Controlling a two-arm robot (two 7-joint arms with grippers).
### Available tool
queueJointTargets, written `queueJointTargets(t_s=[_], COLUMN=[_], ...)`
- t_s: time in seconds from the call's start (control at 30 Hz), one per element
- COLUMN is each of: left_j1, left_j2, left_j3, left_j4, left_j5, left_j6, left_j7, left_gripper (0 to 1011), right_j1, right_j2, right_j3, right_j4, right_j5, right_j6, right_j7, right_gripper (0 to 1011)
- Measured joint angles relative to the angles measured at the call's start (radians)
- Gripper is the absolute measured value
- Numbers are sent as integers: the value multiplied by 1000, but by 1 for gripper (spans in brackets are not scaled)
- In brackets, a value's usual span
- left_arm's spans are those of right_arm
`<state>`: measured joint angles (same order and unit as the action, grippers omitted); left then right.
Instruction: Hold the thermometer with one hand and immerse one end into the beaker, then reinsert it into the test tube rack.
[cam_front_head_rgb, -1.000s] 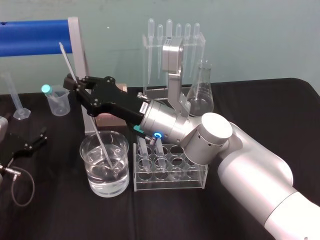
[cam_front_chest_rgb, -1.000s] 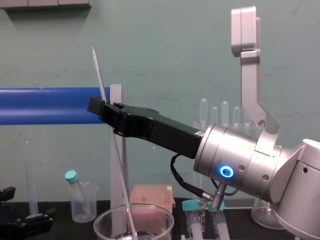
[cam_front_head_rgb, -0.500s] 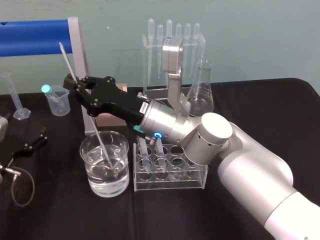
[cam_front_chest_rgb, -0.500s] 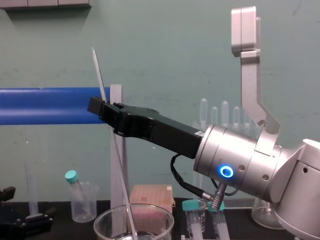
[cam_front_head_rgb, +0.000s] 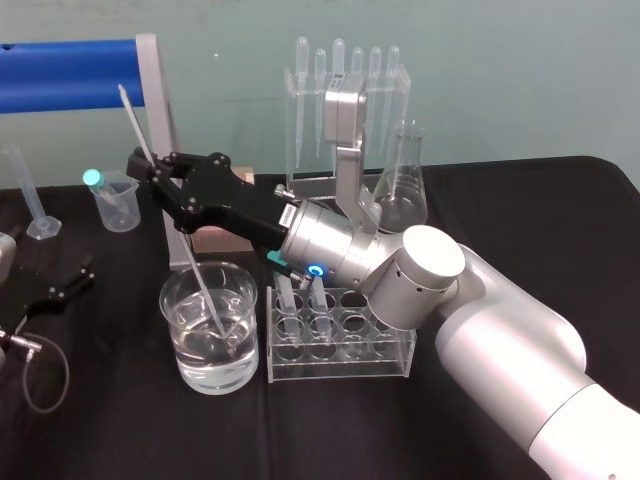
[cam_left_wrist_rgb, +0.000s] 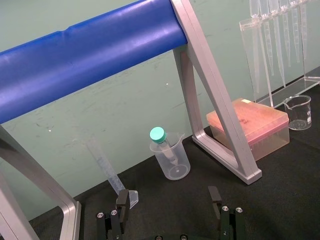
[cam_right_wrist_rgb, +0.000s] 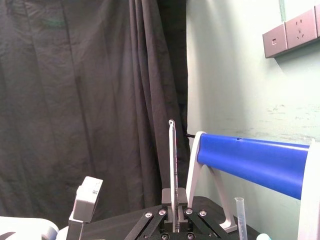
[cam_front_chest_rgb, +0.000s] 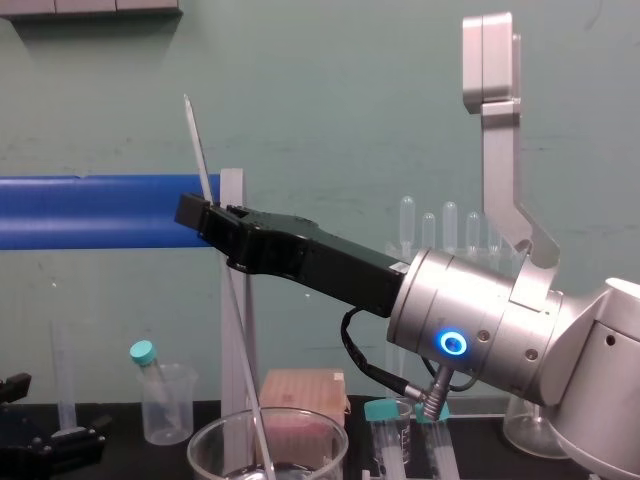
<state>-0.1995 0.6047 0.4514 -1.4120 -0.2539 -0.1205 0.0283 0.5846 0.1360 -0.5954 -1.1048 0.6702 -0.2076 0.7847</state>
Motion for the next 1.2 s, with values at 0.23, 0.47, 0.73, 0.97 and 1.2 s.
queueJointTargets(t_s=[0.23, 0.47, 0.73, 0.97, 1.2], left_j1=[0, 0, 0, 0, 0], left_j2=[0, 0, 0, 0, 0], left_j3=[0, 0, 0, 0, 0], left_j4=[0, 0, 0, 0, 0], left_j5=[0, 0, 0, 0, 0], left_j6=[0, 0, 0, 0, 0], left_j7=[0, 0, 0, 0, 0], left_gripper=[1008, 1008, 1008, 1008, 1008], right_j1=[0, 0, 0, 0, 0], right_j2=[0, 0, 0, 0, 0], right_j3=[0, 0, 0, 0, 0], right_j4=[0, 0, 0, 0, 0], right_j5=[0, 0, 0, 0, 0], right_j6=[0, 0, 0, 0, 0], right_j7=[0, 0, 0, 0, 0], right_gripper=[53, 53, 53, 53, 53])
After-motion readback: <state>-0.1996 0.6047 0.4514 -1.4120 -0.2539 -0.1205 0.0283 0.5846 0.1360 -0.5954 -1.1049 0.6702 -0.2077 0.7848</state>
